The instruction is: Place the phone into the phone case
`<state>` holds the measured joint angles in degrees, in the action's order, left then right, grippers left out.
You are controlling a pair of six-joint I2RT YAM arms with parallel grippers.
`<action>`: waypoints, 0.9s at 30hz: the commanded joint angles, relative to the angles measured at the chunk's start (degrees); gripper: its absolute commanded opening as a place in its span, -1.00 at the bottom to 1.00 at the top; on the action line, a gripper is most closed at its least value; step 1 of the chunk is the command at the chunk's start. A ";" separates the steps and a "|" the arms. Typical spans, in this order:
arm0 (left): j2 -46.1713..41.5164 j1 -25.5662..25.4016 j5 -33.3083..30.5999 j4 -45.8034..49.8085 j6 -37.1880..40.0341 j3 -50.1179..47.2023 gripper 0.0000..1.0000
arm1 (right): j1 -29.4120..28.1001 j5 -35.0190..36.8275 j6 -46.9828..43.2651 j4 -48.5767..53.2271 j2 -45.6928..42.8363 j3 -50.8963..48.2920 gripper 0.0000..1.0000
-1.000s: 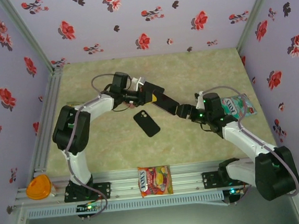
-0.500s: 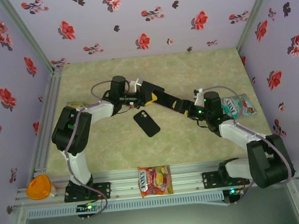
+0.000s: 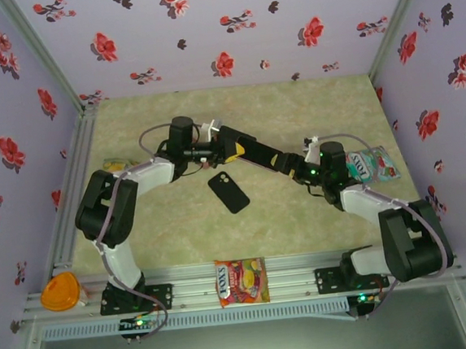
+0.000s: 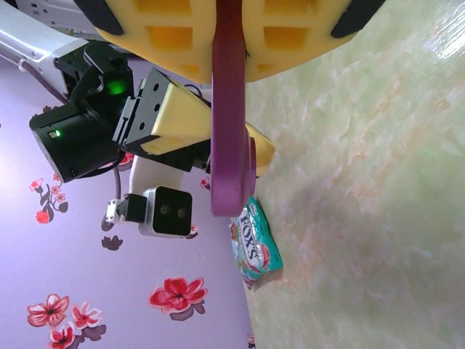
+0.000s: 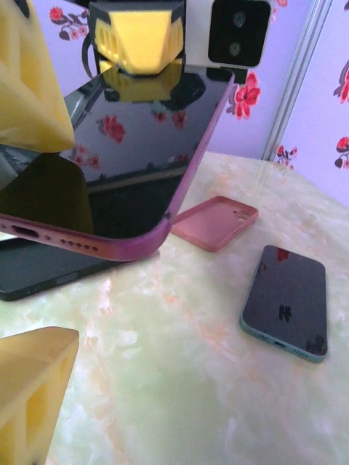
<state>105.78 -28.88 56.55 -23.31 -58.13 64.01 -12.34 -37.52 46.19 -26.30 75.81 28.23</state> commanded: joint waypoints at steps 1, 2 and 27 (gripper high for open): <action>-2.63 -0.65 2.51 -1.48 0.56 -0.10 -1.00 | 0.77 -2.06 2.25 -5.27 1.15 1.13 0.29; -2.66 -0.74 2.44 -1.31 0.64 -0.03 -1.00 | 0.82 -2.41 2.61 -6.04 1.46 1.25 0.28; -0.03 -1.26 2.16 -0.77 0.56 1.89 -1.00 | 0.76 -8.62 6.71 -13.24 3.73 0.91 0.10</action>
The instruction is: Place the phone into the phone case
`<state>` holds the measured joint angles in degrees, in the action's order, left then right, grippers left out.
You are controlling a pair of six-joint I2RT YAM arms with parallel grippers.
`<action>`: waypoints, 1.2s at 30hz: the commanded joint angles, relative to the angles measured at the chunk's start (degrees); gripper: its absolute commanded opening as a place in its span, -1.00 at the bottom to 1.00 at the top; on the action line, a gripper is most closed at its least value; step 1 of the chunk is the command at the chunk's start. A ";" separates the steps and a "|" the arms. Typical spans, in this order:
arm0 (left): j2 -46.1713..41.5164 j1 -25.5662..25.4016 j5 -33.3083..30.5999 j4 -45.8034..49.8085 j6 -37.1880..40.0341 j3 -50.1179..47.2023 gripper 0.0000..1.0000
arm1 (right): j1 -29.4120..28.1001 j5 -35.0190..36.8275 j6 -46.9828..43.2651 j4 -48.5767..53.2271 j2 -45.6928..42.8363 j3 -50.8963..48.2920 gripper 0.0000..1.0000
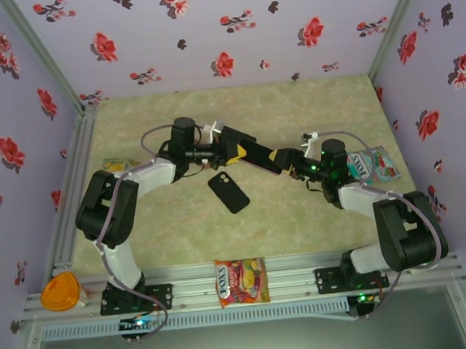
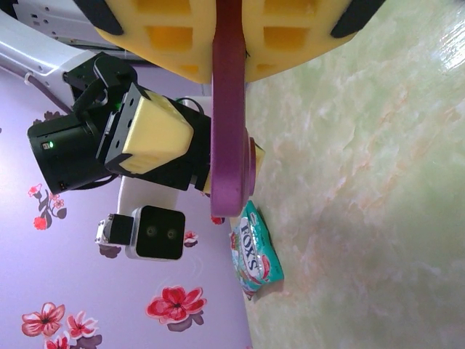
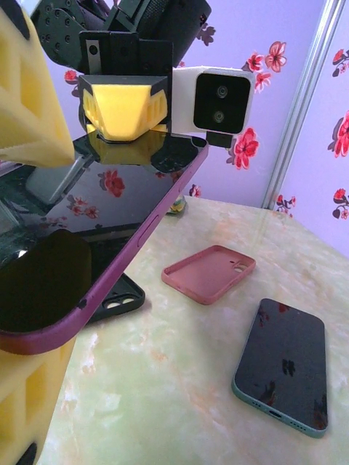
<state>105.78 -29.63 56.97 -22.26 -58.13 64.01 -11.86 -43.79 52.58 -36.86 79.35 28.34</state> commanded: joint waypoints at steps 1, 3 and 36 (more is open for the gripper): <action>0.12 -0.52 1.75 -1.75 0.56 1.91 -1.00 | 0.26 -2.35 0.33 -2.61 0.24 0.84 0.05; 0.35 -0.53 1.74 -1.66 0.54 2.06 -1.00 | 0.34 -2.53 0.33 -2.53 0.36 0.99 0.02; 1.44 -0.86 -2.07 4.57 5.12 3.94 -0.82 | -0.21 -4.14 4.29 -6.04 0.80 0.28 -0.65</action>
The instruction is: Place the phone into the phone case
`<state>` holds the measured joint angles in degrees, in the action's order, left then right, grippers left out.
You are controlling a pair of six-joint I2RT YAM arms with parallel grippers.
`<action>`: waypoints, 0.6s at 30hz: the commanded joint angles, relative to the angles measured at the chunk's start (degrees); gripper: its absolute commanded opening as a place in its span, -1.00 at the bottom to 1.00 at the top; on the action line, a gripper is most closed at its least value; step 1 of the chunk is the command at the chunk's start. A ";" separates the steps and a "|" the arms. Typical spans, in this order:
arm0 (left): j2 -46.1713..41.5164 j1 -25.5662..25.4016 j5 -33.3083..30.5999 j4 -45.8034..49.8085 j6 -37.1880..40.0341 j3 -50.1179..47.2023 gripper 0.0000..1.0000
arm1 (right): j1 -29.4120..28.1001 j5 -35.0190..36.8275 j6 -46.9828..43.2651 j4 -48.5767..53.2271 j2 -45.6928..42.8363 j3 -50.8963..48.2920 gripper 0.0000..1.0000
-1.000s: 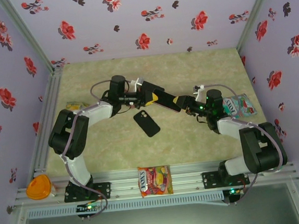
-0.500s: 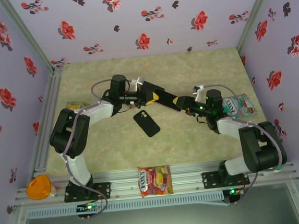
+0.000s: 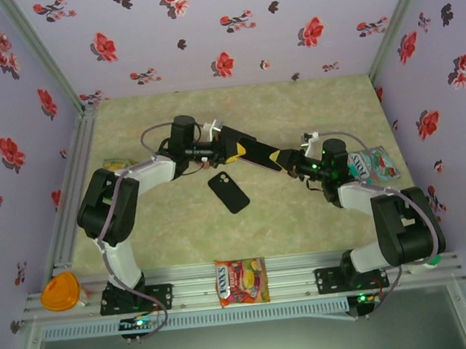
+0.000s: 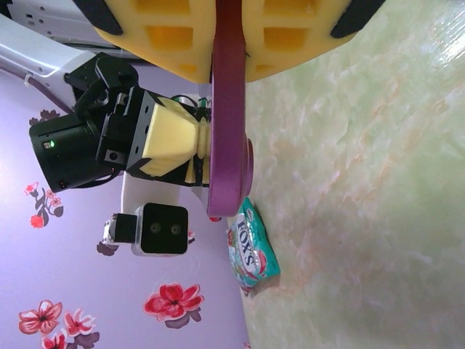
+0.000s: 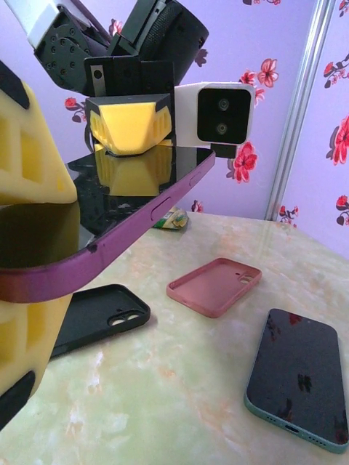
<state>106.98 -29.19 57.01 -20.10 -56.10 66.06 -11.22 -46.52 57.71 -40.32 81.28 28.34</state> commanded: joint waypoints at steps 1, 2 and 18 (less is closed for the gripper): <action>0.31 -1.22 -2.49 2.58 3.29 2.04 -0.79 | -0.83 -1.29 -0.85 -2.18 -1.59 0.18 -0.67; 0.35 -1.22 -2.86 2.77 3.45 2.24 -0.78 | -0.87 -1.29 -0.85 -1.66 -2.12 0.06 -0.70; 1.52 -1.22 -6.17 -2.05 1.75 1.31 -0.39 | -1.29 0.20 -1.02 5.07 -10.73 -1.42 -1.00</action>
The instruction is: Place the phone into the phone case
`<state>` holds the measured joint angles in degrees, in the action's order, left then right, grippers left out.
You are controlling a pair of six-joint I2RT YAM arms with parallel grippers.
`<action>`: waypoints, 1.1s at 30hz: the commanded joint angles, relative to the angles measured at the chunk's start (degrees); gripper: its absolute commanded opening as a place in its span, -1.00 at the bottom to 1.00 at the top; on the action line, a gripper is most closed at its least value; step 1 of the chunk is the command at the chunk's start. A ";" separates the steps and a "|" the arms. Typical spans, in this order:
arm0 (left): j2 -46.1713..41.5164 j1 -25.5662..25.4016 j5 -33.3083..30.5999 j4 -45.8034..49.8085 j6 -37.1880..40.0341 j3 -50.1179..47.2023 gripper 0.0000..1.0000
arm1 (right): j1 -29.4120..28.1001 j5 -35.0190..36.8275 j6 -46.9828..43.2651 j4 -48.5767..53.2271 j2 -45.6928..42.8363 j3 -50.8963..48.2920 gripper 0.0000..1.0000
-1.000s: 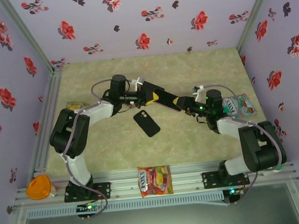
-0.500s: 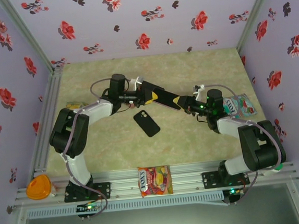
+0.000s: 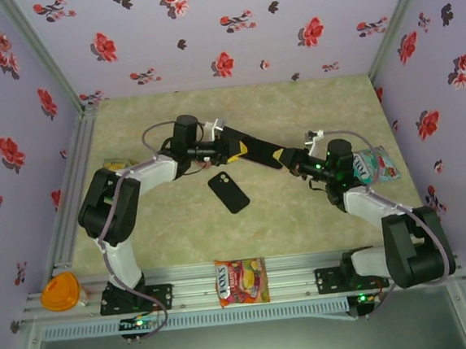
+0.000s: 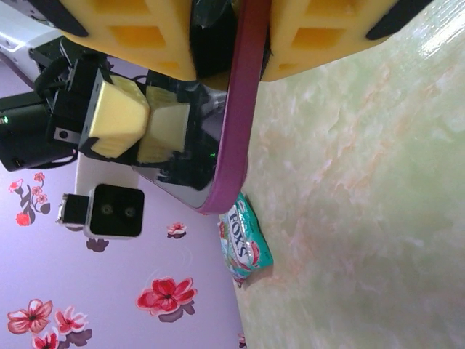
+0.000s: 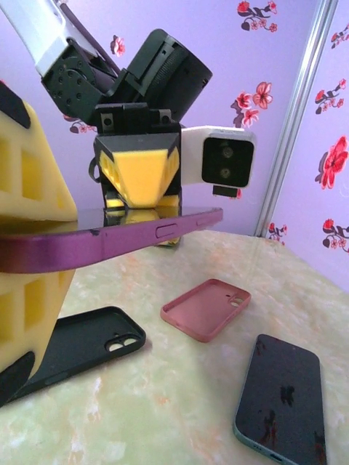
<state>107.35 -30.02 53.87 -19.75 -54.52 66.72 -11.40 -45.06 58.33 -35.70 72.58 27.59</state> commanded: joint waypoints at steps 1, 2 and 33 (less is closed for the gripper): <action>1.10 -0.39 -3.36 -2.48 0.19 0.52 -0.37 | -1.15 -1.18 -1.47 0.51 -2.32 -0.85 -1.00; 1.06 -0.39 -3.54 -2.49 0.22 0.43 -0.36 | -1.10 -1.09 -1.34 0.46 -2.63 -0.95 -1.00; -9.03 8.27 -15.82 12.42 12.69 -6.14 -0.19 | -1.44 -0.48 2.67 -0.47 -7.48 -3.75 -1.00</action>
<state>101.93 -23.05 42.33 -15.22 -49.10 61.17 -12.43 -45.19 60.71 -34.20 67.13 24.25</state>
